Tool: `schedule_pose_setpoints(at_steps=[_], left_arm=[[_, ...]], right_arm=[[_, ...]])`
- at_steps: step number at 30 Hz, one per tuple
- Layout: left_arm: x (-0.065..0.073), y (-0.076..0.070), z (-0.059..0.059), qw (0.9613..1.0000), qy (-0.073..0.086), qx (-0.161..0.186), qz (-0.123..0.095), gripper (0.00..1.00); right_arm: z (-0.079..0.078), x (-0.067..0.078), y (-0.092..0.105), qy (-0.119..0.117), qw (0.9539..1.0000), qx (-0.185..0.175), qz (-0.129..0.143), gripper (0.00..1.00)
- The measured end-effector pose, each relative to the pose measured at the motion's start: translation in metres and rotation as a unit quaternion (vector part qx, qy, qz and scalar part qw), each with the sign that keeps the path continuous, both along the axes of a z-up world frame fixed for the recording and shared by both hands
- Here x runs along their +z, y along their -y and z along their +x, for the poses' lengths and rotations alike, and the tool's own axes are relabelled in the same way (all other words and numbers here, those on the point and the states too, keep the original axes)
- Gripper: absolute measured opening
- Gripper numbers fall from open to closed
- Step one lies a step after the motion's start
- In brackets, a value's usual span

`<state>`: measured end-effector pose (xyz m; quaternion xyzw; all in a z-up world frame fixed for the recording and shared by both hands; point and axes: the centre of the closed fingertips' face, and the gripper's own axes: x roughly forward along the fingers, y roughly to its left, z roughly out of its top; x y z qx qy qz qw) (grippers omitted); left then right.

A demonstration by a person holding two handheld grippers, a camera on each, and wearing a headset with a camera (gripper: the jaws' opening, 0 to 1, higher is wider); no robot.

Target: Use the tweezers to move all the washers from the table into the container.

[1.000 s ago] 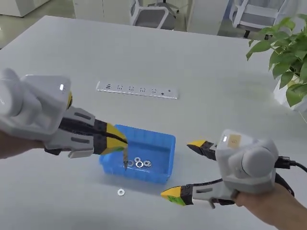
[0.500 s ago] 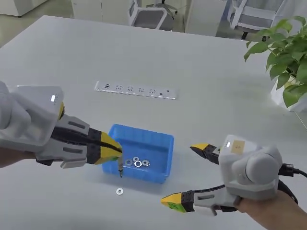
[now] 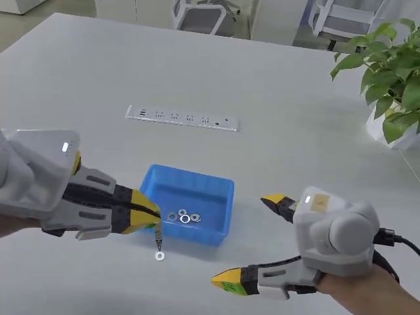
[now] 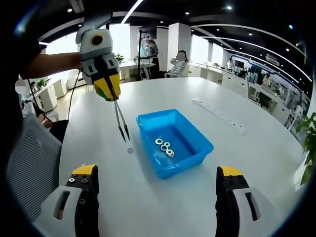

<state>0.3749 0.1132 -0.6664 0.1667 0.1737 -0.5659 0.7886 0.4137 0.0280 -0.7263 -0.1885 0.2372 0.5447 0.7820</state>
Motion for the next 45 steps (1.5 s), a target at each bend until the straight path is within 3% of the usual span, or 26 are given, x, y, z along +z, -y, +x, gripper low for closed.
schedule_pose_setpoints(at_steps=[21, 45], left_arm=[[-0.020, 0.003, 0.000, 0.9999, -0.015, -0.004, 0.006, 0.05], [-0.031, 0.002, 0.002, 0.9998, -0.019, -0.002, 0.007, 0.05]], right_arm=[[-0.006, -0.012, 0.005, -0.010, 0.9999, -0.001, -0.009, 1.00], [-0.012, -0.017, -0.002, -0.013, 0.9998, 0.015, -0.008, 0.98]])
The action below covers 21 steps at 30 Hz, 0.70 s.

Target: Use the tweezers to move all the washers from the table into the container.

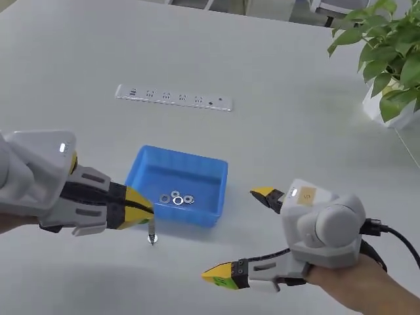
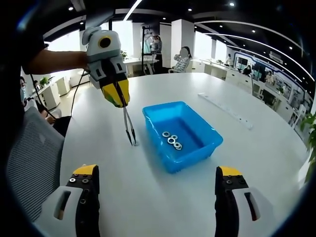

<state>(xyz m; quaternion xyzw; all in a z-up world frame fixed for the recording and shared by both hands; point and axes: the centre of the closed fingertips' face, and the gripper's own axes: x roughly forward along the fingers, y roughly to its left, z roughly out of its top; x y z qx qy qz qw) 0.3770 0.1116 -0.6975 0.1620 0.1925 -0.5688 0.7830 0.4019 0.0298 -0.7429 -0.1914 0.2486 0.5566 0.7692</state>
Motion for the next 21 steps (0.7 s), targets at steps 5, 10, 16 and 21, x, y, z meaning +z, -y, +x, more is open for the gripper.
schedule_pose_setpoints(at_steps=[5, 10, 16, 21], left_arm=[[0.000, 0.000, -0.001, 1.0000, -0.002, 0.000, -0.002, 0.05], [0.000, 0.000, 0.000, 1.0000, -0.001, -0.002, 0.002, 0.05], [0.000, 0.001, -0.001, 1.0000, -0.003, -0.004, 0.001, 0.05], [0.000, 0.001, -0.002, 0.9999, -0.003, -0.009, 0.006, 0.05]], right_arm=[[-0.003, 0.002, -0.007, 0.001, 0.9999, 0.013, 0.007, 0.93], [-0.010, 0.007, -0.026, 0.013, 0.9982, 0.055, 0.019, 0.83], [-0.017, 0.013, -0.050, 0.032, 0.9935, 0.103, 0.035, 0.67], [-0.021, 0.009, -0.064, 0.040, 0.9891, 0.138, 0.032, 0.54]])
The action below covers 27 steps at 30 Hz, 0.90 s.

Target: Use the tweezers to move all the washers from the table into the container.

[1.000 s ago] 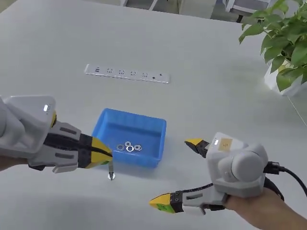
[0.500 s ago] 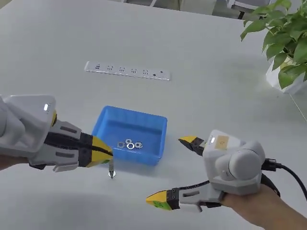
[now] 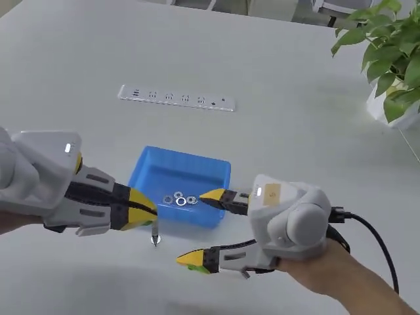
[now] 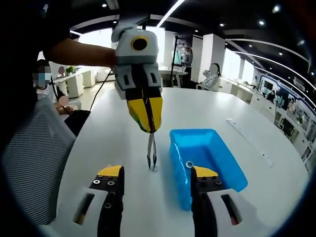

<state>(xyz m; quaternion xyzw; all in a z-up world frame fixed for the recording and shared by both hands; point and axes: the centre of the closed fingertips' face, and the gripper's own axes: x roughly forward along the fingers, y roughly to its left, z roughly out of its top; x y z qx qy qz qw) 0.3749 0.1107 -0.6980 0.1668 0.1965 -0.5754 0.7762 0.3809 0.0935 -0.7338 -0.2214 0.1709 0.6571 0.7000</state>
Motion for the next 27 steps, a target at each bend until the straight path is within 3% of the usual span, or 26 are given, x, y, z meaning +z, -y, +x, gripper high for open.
schedule_pose_setpoints(at_steps=[12, 27], left_arm=[[-0.001, 0.000, 0.000, 0.9999, -0.004, -0.007, 0.006, 0.05], [-0.001, 0.000, -0.001, 0.9998, -0.012, -0.014, 0.011, 0.05]], right_arm=[[-0.006, -0.017, -0.026, 0.008, 0.9975, 0.067, -0.021, 0.30], [-0.011, -0.032, -0.043, 0.005, 0.9937, 0.106, -0.034, 0.16]])
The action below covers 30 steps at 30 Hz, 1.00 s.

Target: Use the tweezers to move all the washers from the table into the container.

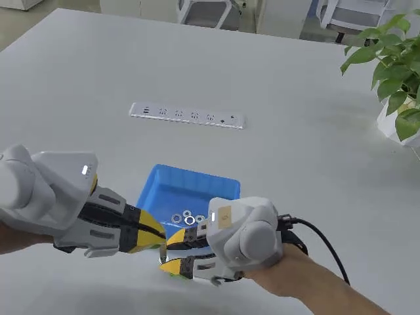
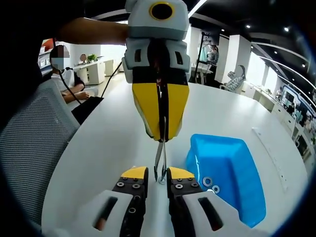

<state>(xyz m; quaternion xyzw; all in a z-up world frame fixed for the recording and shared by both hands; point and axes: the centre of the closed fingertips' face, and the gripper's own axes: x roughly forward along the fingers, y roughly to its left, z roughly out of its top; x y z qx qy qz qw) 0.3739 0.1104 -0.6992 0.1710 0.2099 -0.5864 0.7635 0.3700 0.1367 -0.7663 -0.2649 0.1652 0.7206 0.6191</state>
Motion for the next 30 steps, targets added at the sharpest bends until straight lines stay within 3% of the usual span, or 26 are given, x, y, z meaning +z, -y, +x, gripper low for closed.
schedule_pose_setpoints(at_steps=[19, 24, 30], left_arm=[[-0.0001, 0.0033, -0.0019, 1.0000, -0.001, -0.004, 0.005, 0.05], [0.0000, 0.0035, -0.0006, 0.9999, 0.003, -0.005, 0.015, 0.05], [0.0007, 0.0027, -0.0015, 0.9999, -0.006, 0.003, 0.014, 0.07]], right_arm=[[0.0016, -0.0031, -0.0007, 0.007, 0.9999, 0.009, -0.007, 0.09], [0.0022, -0.0032, -0.0007, 0.008, 0.9999, 0.008, -0.009, 0.09], [0.0017, -0.0033, -0.0008, 0.009, 0.9999, 0.008, -0.010, 0.09]])
